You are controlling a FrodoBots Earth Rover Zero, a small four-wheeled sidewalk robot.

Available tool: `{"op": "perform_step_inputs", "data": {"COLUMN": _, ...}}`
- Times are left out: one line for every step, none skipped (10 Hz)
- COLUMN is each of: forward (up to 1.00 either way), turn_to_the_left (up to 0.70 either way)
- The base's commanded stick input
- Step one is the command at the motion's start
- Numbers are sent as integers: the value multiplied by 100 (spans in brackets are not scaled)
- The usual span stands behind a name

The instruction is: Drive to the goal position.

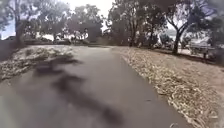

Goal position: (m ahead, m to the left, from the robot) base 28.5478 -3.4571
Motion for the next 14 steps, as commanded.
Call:
{"op": "perform_step_inputs", "data": {"forward": 70, "turn_to_the_left": 0}}
{"op": "perform_step_inputs", "data": {"forward": 70, "turn_to_the_left": 0}}
{"op": "perform_step_inputs", "data": {"forward": 70, "turn_to_the_left": 0}}
{"op": "perform_step_inputs", "data": {"forward": 70, "turn_to_the_left": 0}}
{"op": "perform_step_inputs", "data": {"forward": 70, "turn_to_the_left": 0}}
{"op": "perform_step_inputs", "data": {"forward": 70, "turn_to_the_left": 0}}
{"op": "perform_step_inputs", "data": {"forward": 70, "turn_to_the_left": 0}}
{"op": "perform_step_inputs", "data": {"forward": 70, "turn_to_the_left": 0}}
{"op": "perform_step_inputs", "data": {"forward": 70, "turn_to_the_left": 0}}
{"op": "perform_step_inputs", "data": {"forward": 70, "turn_to_the_left": 0}}
{"op": "perform_step_inputs", "data": {"forward": 70, "turn_to_the_left": 0}}
{"op": "perform_step_inputs", "data": {"forward": 70, "turn_to_the_left": 0}}
{"op": "perform_step_inputs", "data": {"forward": 70, "turn_to_the_left": 0}}
{"op": "perform_step_inputs", "data": {"forward": 70, "turn_to_the_left": 0}}
